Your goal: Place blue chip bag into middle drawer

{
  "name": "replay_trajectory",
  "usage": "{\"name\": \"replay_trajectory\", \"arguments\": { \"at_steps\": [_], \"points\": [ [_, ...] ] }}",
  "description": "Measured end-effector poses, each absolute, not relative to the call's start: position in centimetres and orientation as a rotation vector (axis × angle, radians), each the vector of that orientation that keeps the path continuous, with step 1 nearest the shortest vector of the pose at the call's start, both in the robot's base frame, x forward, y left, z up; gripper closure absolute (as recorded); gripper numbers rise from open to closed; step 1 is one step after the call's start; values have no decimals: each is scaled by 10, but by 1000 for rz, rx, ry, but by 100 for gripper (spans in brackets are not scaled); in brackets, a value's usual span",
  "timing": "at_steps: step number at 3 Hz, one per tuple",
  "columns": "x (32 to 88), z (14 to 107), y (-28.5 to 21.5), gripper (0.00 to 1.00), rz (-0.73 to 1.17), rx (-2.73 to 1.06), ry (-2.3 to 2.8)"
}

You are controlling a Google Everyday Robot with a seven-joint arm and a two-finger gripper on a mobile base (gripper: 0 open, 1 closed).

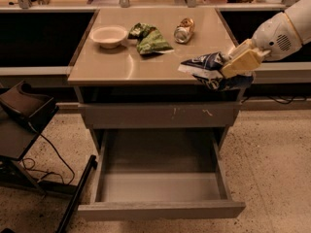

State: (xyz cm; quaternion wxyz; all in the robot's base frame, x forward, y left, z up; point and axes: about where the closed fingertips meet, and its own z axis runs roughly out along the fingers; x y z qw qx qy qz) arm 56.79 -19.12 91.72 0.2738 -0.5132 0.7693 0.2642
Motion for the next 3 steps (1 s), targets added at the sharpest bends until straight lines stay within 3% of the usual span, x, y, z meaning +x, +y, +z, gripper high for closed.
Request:
{"name": "replay_trajectory", "arguments": {
  "at_steps": [2, 3],
  "points": [
    [529, 912, -187, 100, 453, -1342, 1991],
    [518, 862, -171, 100, 431, -1278, 2010]
  ]
}}
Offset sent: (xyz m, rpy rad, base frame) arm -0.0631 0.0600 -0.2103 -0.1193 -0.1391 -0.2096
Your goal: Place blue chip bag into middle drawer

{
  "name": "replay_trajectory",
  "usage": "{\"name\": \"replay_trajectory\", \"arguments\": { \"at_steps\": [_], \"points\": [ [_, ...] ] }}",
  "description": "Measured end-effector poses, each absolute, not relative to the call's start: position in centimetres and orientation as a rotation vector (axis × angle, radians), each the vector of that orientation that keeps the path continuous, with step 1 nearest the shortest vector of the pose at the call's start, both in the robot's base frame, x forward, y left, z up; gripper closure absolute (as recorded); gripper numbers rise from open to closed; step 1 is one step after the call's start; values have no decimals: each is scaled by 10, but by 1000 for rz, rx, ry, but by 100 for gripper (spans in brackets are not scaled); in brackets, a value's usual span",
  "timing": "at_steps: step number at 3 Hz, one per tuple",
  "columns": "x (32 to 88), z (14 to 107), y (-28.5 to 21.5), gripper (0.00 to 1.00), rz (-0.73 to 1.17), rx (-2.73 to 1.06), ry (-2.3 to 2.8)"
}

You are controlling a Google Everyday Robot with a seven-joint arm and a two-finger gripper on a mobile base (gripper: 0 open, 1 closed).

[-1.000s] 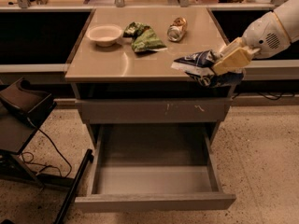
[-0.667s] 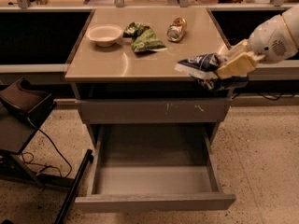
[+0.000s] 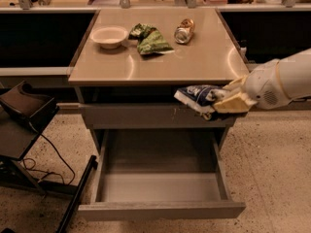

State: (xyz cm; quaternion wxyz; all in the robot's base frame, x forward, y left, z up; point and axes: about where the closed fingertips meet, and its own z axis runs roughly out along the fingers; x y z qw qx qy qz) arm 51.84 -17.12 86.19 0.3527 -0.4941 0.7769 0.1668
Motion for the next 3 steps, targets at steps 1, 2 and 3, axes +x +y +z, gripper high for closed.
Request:
{"name": "replay_trajectory", "arguments": {
  "at_steps": [1, 2, 3],
  "points": [
    [518, 836, -160, 100, 431, -1263, 2021],
    [516, 841, -159, 100, 439, -1270, 2009],
    [509, 799, -137, 100, 351, -1309, 2023]
  ]
}}
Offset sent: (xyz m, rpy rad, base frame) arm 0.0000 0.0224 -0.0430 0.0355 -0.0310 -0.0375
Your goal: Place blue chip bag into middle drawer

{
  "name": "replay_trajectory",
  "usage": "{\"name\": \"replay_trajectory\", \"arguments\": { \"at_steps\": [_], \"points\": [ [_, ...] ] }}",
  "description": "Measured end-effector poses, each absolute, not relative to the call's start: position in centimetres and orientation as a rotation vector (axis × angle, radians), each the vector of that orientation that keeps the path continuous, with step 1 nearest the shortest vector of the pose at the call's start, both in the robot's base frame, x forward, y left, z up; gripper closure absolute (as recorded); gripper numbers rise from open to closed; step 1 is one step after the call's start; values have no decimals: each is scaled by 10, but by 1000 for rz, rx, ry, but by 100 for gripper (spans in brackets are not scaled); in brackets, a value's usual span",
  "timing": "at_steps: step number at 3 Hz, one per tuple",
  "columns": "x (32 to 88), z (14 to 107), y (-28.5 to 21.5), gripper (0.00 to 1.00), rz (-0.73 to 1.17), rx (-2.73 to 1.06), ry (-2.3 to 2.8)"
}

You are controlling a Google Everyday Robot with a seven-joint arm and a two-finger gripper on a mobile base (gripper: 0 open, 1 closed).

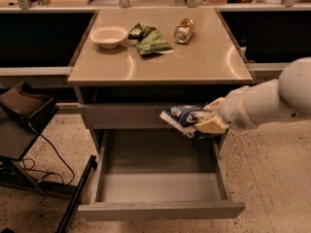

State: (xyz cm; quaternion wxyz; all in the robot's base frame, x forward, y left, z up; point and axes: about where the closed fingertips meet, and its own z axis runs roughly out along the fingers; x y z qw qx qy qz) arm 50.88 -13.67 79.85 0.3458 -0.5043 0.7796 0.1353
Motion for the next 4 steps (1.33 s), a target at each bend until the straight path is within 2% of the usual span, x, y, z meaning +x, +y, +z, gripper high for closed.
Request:
{"name": "replay_trajectory", "arguments": {
  "at_steps": [1, 2, 3, 4],
  "points": [
    [504, 717, -127, 100, 253, -1334, 2100],
    [523, 658, -123, 100, 221, -1259, 2149],
    [549, 611, -129, 100, 342, -1110, 2190],
    [550, 608, -129, 100, 344, -1105, 2193]
  ]
}}
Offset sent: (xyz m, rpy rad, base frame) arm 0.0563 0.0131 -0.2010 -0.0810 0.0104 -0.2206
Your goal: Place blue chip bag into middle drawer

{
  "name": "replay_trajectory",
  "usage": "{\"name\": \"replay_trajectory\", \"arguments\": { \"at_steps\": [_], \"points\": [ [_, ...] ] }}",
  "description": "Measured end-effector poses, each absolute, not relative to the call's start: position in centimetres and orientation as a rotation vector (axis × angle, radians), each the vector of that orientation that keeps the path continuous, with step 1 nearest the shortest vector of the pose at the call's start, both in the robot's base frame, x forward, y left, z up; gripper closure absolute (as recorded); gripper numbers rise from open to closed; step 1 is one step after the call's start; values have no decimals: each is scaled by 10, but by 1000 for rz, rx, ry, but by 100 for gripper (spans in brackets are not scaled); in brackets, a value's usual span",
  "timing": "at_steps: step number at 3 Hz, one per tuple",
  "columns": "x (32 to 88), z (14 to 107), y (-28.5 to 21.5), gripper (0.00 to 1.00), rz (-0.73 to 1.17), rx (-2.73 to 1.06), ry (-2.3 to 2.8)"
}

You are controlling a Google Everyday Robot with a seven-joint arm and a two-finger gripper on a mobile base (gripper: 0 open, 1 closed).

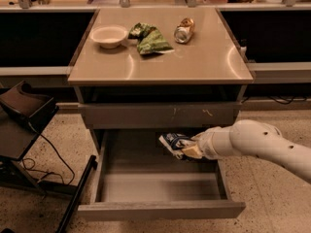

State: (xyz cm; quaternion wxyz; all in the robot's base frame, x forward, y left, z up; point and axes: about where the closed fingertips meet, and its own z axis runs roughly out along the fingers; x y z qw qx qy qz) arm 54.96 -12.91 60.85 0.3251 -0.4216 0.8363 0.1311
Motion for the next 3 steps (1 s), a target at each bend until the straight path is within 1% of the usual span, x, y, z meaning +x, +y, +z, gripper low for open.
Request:
{"name": "replay_trajectory", "arguments": {
  "at_steps": [1, 2, 3],
  "points": [
    [551, 566, -122, 100, 428, -1096, 2206],
    [553, 503, -114, 100, 547, -1078, 2252],
    [552, 461, -111, 100, 662, -1041, 2291]
  ]
}}
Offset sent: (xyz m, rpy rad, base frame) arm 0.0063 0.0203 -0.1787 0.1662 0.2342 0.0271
